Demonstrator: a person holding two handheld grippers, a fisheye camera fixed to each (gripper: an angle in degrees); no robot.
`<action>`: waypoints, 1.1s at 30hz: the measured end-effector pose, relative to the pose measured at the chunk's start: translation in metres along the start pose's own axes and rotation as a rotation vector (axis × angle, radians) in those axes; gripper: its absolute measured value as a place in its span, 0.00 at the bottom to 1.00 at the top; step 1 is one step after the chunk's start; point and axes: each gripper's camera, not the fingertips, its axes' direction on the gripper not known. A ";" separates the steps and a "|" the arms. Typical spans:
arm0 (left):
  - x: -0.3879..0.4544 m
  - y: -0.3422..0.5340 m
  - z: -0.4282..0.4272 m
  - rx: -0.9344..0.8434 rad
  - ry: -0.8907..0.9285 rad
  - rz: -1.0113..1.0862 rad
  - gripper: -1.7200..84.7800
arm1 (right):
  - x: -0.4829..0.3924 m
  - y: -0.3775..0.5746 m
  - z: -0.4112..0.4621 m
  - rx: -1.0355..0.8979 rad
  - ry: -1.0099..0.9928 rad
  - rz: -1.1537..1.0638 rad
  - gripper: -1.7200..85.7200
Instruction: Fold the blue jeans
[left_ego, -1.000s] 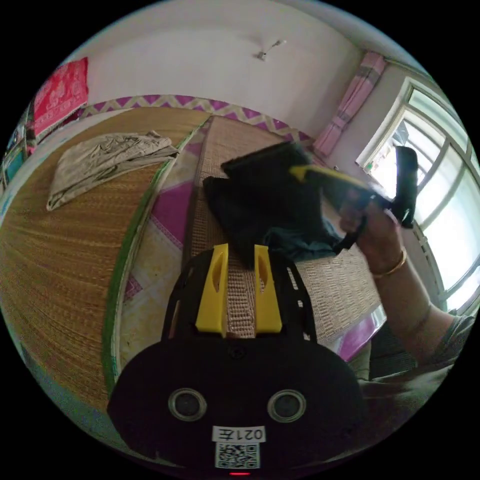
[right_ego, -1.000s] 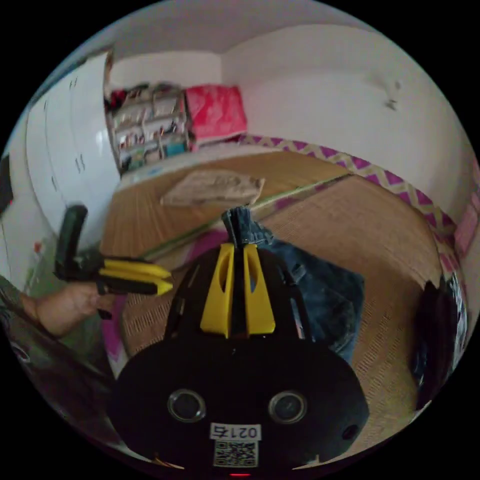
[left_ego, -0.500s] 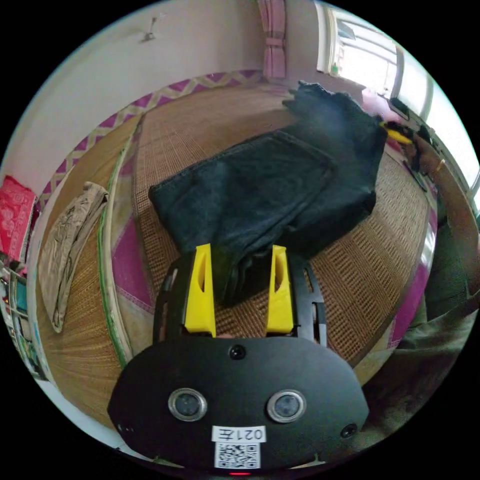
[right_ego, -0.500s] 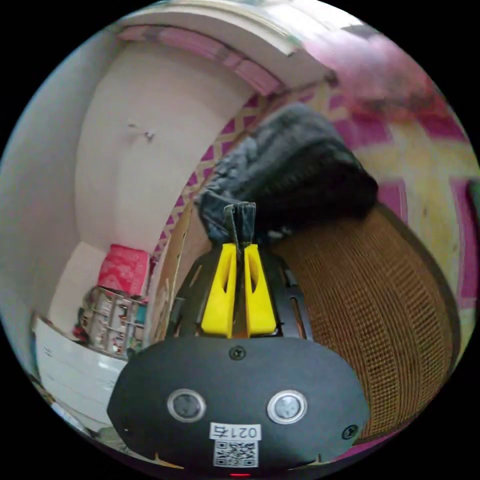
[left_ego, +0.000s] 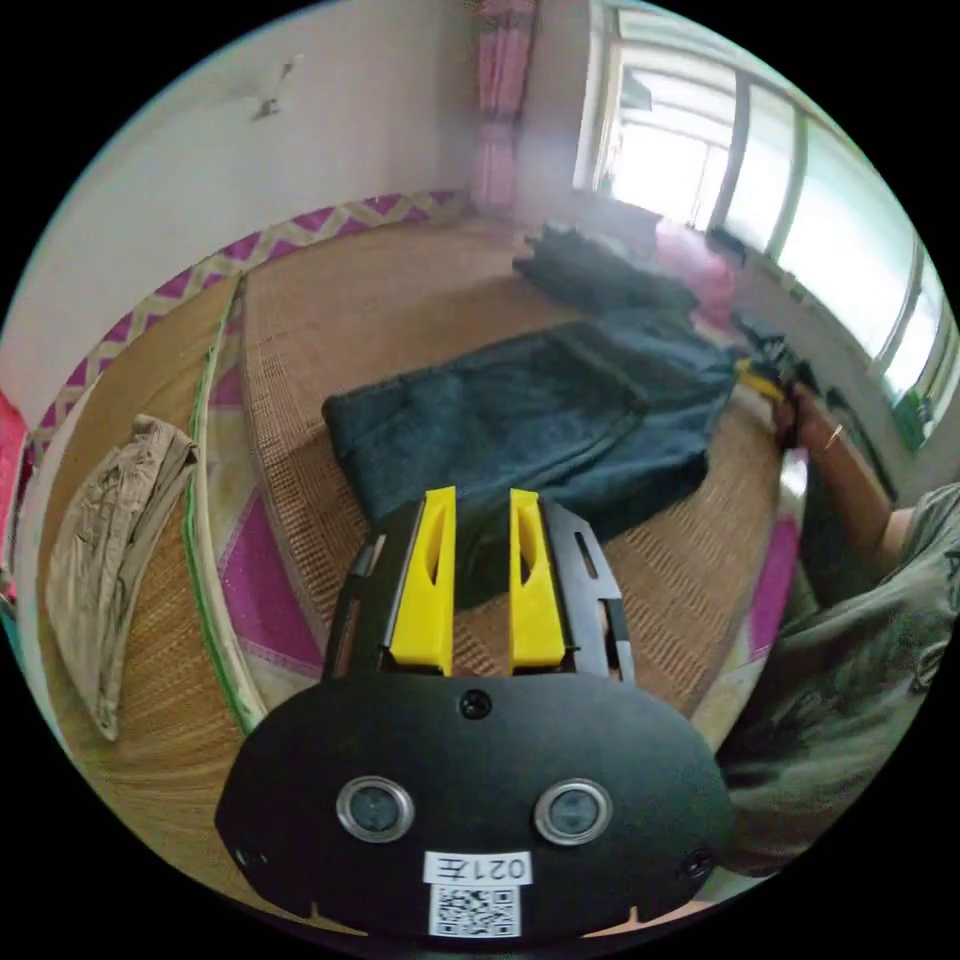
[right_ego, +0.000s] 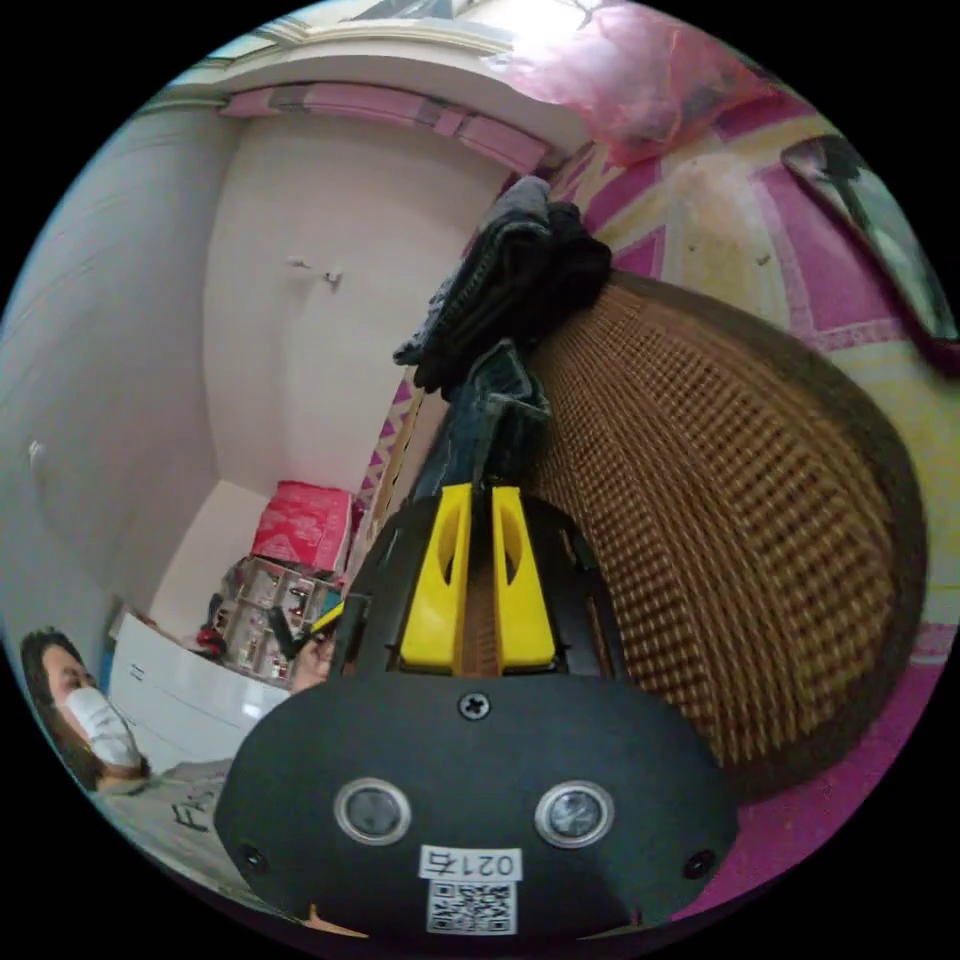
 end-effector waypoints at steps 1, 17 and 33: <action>0.005 -0.002 -0.003 0.021 0.005 0.014 0.12 | -0.011 0.004 -0.009 0.036 0.042 -0.054 0.04; 0.086 -0.092 0.128 -0.189 -0.066 0.176 0.15 | -0.170 0.075 0.162 -0.278 0.569 -0.754 0.14; -0.173 -0.019 -0.201 0.404 -0.158 -0.363 0.04 | -0.185 0.081 0.183 -0.320 0.577 -0.734 0.13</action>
